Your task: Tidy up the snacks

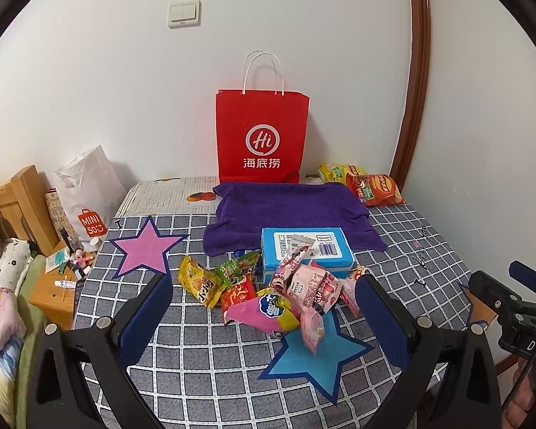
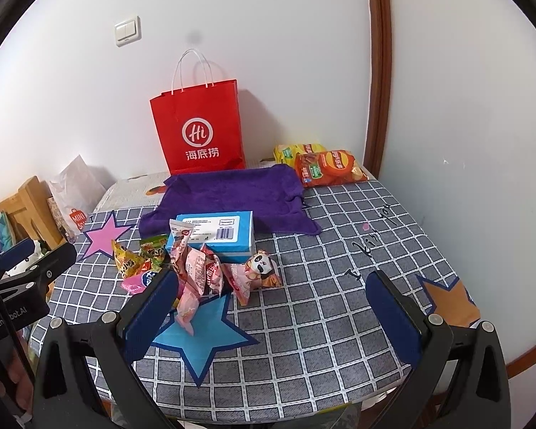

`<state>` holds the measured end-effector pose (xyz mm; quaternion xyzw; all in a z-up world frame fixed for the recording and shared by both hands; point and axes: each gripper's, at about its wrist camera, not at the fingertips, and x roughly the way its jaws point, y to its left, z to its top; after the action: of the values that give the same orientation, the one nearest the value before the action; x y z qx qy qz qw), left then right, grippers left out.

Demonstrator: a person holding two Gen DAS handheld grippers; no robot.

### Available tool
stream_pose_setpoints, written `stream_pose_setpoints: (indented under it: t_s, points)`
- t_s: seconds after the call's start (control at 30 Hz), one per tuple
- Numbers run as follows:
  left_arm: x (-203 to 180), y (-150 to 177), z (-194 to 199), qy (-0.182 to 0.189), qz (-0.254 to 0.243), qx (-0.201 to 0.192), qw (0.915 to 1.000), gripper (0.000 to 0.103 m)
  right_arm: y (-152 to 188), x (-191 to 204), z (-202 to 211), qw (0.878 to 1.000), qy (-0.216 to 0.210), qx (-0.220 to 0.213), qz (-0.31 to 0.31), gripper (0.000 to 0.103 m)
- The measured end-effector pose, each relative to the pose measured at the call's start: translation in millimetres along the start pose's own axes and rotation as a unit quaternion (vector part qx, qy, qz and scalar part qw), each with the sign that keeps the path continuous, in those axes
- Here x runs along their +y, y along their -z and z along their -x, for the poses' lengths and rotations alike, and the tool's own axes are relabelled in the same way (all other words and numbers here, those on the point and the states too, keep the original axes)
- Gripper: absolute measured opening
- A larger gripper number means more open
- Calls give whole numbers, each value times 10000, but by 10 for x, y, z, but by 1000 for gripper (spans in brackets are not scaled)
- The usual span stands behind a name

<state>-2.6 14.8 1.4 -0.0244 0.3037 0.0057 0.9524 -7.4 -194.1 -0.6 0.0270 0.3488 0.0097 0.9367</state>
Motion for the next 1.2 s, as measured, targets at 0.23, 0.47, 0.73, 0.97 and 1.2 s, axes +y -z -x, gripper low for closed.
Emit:
stream_pose_setpoints:
  t_s: [0.23,0.47,0.73,0.97,1.2]
  points:
    - [6,-6,-12,4,22,17,10000,103,13,27,4,10000,5,1,43,103]
    - [12,-5,-17,3,19,19,10000,103,12,60,0,10000,-12,6,65,103]
    - [8,8,-15,12,13,3,10000,103,11,70,-2,10000,-33,8,57,103]
    - [-3,6,-28,-10,-35,-17,10000,103,36,85,-12,9999,-106,-16,76,103]
    - [-2,-28,-117,16,-97,-21,9999,103,11,104,-84,9999,-146,-38,52,103]
